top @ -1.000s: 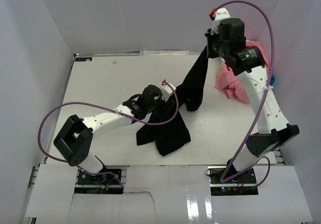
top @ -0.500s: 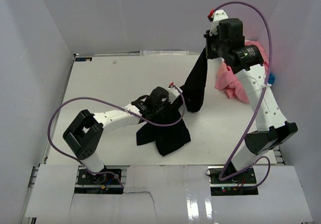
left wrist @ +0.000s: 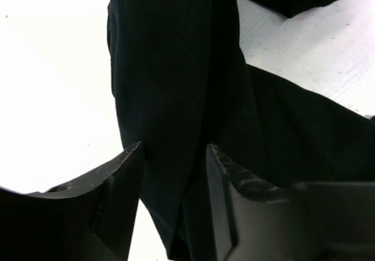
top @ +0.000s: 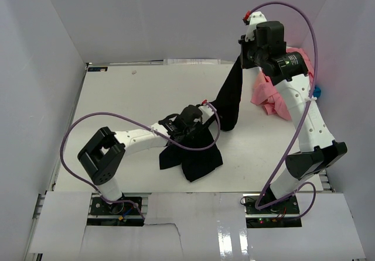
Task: Fold and stack the t-shirts
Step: Flatten out the tshirt
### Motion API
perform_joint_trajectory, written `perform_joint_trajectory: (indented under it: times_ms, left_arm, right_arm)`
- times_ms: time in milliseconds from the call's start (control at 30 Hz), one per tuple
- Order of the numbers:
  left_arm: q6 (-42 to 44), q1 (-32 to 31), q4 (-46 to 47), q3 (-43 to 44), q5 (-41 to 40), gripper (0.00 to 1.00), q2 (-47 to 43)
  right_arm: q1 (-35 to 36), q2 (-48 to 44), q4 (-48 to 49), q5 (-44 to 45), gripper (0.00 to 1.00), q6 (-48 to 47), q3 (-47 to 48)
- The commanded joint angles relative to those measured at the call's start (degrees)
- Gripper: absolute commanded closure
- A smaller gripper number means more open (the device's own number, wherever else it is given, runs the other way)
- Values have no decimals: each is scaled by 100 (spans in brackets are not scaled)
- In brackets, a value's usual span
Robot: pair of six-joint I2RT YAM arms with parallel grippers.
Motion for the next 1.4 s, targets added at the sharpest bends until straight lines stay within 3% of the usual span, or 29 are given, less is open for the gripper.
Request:
perform_joint_trajectory:
  times_ms: [0,100,133,267,567,667,833,967,1100,1200,1367]
  left_arm:
    - [-18,-72,-14,229,-397,47,146]
    - [-80,-63,-189,448,-767,72,409]
    - [-98,-72,-303,579,-828,85,549]
    - [-465,6,-698,1054,-1241,100,858]
    - [-1117,569,-1954,2099,-1987,100,85]
    - [-1267,570,-3402,3660,-2340,99,164]
    - [-1328,561,-3801,4402,-2183,90,-301]
    - [-1521,561,-3995,4203,-1490,89,-416]
    - [-1950,543,-3978,3605,-516,92,-276]
    - [-2477,517,-3812,3315,432,95,-275]
    - [-2822,307,-3767,3577,1166,94,-135]
  right_arm:
    - [-29,20,119,-72,92,56,208]
    - [-38,20,119,-98,92,56,225]
    - [-38,20,119,-98,92,56,234]
    - [-64,-16,111,-160,92,82,278]
    - [-117,-323,137,-283,92,126,366]
    - [-117,-787,259,-440,92,179,278]
    - [-117,-1552,383,-564,92,390,-20]
    - [-117,-2141,348,-371,92,478,-616]
    - [-117,-2370,181,356,92,601,-952]
    - [-126,-2450,23,997,92,698,-787]
    - [-126,-2292,-346,1334,92,654,-127]
